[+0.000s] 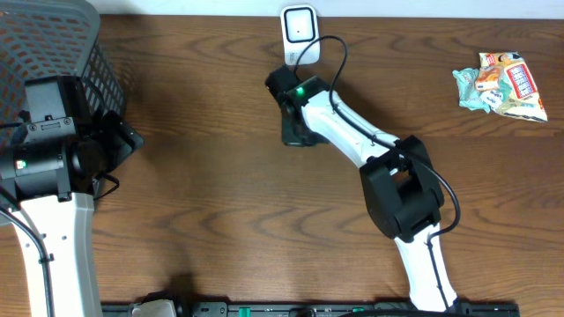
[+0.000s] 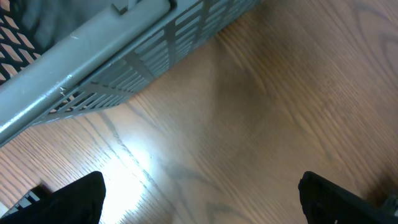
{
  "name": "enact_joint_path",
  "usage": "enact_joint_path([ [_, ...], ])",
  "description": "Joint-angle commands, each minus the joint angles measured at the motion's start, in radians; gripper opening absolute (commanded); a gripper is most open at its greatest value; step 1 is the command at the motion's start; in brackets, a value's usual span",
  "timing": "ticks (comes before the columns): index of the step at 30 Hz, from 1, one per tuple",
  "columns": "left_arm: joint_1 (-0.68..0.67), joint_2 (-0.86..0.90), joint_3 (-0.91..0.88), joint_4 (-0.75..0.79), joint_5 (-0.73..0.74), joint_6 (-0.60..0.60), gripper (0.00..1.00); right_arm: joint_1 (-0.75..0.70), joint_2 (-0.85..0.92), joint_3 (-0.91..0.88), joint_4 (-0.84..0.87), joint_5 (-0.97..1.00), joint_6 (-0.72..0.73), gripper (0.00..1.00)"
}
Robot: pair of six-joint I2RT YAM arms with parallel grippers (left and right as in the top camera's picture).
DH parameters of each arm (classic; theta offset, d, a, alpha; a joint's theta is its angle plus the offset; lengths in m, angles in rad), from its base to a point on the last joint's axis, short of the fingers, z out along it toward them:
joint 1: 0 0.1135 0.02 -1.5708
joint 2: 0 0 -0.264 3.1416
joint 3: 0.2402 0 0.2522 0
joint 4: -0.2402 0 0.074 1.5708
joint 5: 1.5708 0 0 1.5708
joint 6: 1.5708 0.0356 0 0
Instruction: Scan the item barcode
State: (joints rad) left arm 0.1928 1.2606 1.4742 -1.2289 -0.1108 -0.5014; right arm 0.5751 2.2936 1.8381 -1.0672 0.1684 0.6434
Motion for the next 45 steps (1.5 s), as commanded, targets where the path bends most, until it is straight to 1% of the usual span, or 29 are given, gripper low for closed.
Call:
enact_joint_path([
  [1, 0.003, 0.0, 0.002, -0.001, -0.003, -0.009, 0.98, -0.059, -0.03, 0.017, -0.054, 0.085, 0.014, 0.02],
  [5, 0.003, 0.0, 0.002, -0.001, -0.003, -0.009, 0.98, -0.12, -0.059, 0.017, -0.106, 0.082, 0.014, 0.02],
  [9, 0.003, 0.0, 0.002, -0.001, -0.003, -0.009, 0.98, -0.158, -0.065, 0.017, -0.135, 0.005, 0.012, 0.01],
  [19, 0.003, 0.0, 0.002, -0.002, -0.003, -0.009, 0.98, -0.172, -0.104, 0.017, -0.145, -0.066, -0.017, 0.01],
  [21, 0.003, 0.0, 0.002, -0.002, -0.003, -0.009, 0.98, -0.166, -0.116, 0.017, -0.129, -0.098, -0.018, 0.01],
  [26, 0.003, 0.0, 0.002, -0.001, -0.003, -0.009, 0.98, -0.132, -0.121, 0.016, -0.008, -0.202, -0.074, 0.02],
  [30, 0.003, 0.0, 0.002, -0.002, -0.003, -0.009, 0.97, -0.097, -0.111, 0.013, 0.072, -0.192, -0.095, 0.05],
  [32, 0.003, 0.0, 0.002, -0.001, -0.003, -0.009, 0.97, -0.078, -0.097, 0.012, 0.084, -0.16, -0.102, 0.06],
  [37, 0.003, 0.0, 0.002, -0.002, -0.003, -0.009, 0.98, -0.039, -0.057, 0.01, 0.082, -0.042, -0.098, 0.05],
  [44, 0.003, 0.0, 0.002, -0.002, -0.003, -0.009, 0.98, -0.045, -0.007, 0.009, 0.083, -0.036, -0.098, 0.05],
  [45, 0.003, 0.0, 0.002, -0.001, -0.003, -0.009, 0.98, -0.045, 0.003, 0.009, 0.081, -0.036, -0.098, 0.02],
])
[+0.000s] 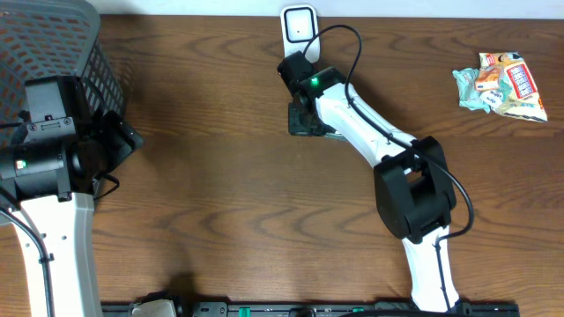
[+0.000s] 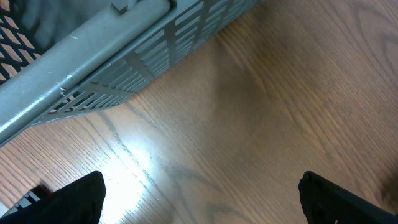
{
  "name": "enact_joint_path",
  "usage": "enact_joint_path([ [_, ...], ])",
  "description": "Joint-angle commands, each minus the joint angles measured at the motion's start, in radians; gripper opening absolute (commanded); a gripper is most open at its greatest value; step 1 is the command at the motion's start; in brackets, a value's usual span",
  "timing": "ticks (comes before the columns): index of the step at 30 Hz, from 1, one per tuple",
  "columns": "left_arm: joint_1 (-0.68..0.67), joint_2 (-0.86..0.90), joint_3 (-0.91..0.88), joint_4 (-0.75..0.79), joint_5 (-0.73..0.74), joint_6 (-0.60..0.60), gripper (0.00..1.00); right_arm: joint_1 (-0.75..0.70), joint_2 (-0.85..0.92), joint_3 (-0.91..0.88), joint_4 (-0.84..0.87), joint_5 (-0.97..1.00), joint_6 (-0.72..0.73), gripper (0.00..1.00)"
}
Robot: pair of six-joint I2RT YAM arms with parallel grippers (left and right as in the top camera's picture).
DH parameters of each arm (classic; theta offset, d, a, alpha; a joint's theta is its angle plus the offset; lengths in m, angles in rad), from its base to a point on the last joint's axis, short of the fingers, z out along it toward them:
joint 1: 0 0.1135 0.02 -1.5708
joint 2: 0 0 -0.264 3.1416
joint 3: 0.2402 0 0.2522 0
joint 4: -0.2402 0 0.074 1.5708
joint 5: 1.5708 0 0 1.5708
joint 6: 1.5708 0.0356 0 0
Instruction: Scan the item barcode
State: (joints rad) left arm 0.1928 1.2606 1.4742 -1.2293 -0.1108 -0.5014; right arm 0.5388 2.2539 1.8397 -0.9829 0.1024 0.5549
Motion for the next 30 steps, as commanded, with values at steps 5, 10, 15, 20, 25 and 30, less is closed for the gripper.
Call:
enact_joint_path([
  [5, 0.003, 0.0, 0.002, -0.001, -0.003, -0.009, 0.97, -0.024, 0.058, 0.008, -0.054, 0.077, -0.01, 0.02],
  [10, 0.003, 0.0, 0.002, -0.001, -0.003, -0.009, 0.98, -0.069, 0.054, 0.008, -0.145, 0.159, -0.01, 0.02],
  [15, 0.003, 0.0, 0.002, -0.001, -0.003, -0.009, 0.98, -0.148, 0.046, 0.009, -0.221, 0.161, 0.029, 0.01],
  [20, 0.003, 0.0, 0.002, -0.001, -0.003, -0.009, 0.97, -0.217, -0.001, 0.01, -0.269, 0.021, -0.017, 0.01],
  [25, 0.003, 0.0, 0.002, -0.001, -0.003, -0.009, 0.98, -0.219, -0.063, 0.01, -0.258, -0.195, -0.202, 0.01],
  [30, 0.003, 0.0, 0.002, -0.001, -0.003, -0.009, 0.98, -0.179, -0.087, 0.01, -0.186, -0.317, -0.294, 0.01],
])
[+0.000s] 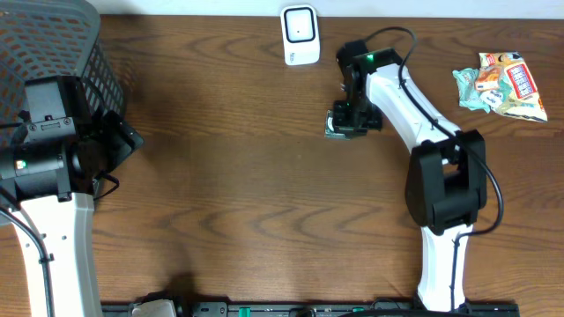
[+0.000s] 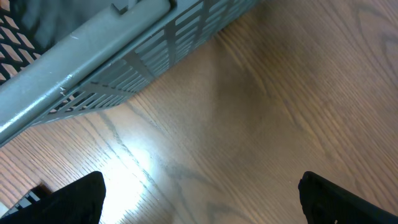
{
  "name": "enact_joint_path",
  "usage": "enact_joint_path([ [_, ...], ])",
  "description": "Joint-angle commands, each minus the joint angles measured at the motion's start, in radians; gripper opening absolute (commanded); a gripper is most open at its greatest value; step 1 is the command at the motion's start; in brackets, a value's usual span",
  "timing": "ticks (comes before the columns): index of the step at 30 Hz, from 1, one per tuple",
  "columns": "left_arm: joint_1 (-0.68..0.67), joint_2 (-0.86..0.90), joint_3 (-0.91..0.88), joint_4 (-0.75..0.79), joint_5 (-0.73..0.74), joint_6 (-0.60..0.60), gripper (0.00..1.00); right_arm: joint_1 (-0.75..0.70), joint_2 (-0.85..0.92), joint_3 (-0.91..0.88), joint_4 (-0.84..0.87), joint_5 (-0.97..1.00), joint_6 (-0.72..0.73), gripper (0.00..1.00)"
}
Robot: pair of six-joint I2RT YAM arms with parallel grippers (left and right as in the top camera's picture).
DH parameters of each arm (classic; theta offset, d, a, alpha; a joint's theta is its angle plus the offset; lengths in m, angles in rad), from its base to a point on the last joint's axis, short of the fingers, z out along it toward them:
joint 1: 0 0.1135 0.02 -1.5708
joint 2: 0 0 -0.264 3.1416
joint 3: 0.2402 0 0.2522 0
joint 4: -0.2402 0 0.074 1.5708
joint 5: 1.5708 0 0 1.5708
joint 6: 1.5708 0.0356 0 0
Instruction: Scan the item barcode
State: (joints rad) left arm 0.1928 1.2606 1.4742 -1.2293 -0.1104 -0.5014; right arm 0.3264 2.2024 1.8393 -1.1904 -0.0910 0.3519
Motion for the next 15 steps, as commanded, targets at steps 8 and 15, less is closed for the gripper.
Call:
enact_joint_path([
  [8, 0.003, 0.0, 0.002, -0.001, -0.003, -0.009, 0.98, 0.128, 0.003, 0.01, 0.19, -0.117, -0.05, 0.07],
  [15, 0.003, 0.0, 0.002, -0.001, -0.003, -0.009, 0.98, 0.168, 0.052, 0.009, 0.212, 0.095, 0.074, 0.04],
])
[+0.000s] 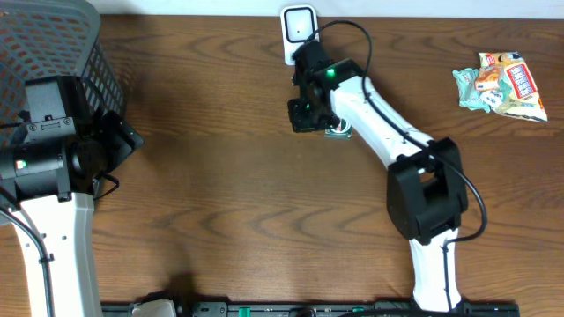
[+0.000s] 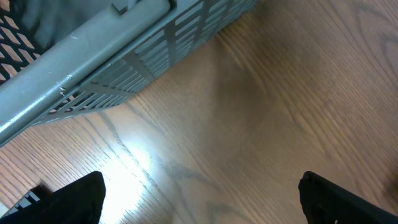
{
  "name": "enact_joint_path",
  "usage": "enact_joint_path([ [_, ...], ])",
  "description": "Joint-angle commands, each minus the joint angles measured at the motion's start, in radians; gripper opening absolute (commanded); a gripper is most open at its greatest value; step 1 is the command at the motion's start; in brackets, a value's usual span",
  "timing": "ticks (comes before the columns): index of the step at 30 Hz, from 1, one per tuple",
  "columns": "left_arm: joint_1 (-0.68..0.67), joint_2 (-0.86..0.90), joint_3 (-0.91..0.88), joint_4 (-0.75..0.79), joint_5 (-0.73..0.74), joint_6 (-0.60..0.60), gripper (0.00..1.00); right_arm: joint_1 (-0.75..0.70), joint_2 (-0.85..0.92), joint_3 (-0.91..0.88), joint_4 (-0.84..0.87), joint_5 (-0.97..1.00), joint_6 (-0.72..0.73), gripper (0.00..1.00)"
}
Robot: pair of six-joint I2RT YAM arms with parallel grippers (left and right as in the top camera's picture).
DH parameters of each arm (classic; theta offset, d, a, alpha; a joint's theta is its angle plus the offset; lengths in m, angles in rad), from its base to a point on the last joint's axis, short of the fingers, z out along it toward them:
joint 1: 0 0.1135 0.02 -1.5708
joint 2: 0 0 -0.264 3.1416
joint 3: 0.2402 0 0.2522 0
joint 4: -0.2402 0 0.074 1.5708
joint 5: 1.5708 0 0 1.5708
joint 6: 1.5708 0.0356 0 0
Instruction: Scan the item barcode
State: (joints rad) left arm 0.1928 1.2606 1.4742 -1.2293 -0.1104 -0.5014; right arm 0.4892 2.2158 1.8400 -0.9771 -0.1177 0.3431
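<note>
The white barcode scanner [image 1: 300,24] stands at the table's far edge, centre. Just in front of it my right gripper [image 1: 310,114] hangs over the wood, shut on a small item [image 1: 337,132] whose green-and-white edge pokes out at its right side; the rest of the item is hidden under the gripper. My left gripper [image 2: 201,205] is open over bare wood beside the basket, its two dark fingertips [image 2: 74,199] far apart with nothing between them.
A grey mesh basket [image 1: 53,35] fills the far left corner, its rim [image 2: 93,43] close to the left gripper. A colourful snack bag [image 1: 500,84] lies at the far right. The right arm's cable loops near the scanner.
My right gripper, with the item, has moved left from a spot right of the scanner to just in front of it. The left arm has not moved.
My right gripper held the item low in front of the scanner, then slightly closer to it. After that it was off to the scanner's right, and now it is back in front. The left arm stayed still by the basket throughout.
</note>
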Motion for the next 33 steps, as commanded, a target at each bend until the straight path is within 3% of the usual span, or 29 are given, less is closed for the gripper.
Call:
enact_joint_path([
  [1, 0.003, 0.0, 0.002, -0.001, -0.003, -0.009, 0.98, 0.005, 0.047, 0.008, 0.006, 0.13, 0.093, 0.04],
  [11, 0.003, 0.0, 0.002, -0.001, -0.003, -0.009, 0.97, -0.017, 0.123, 0.008, -0.017, 0.156, 0.094, 0.01],
  [20, 0.003, 0.0, 0.002, -0.001, -0.003, -0.009, 0.98, -0.1, 0.097, 0.008, -0.152, 0.327, 0.198, 0.01],
  [33, 0.003, 0.0, 0.002, -0.001, -0.003, -0.009, 0.98, -0.208, -0.039, 0.01, -0.253, 0.314, 0.273, 0.03],
])
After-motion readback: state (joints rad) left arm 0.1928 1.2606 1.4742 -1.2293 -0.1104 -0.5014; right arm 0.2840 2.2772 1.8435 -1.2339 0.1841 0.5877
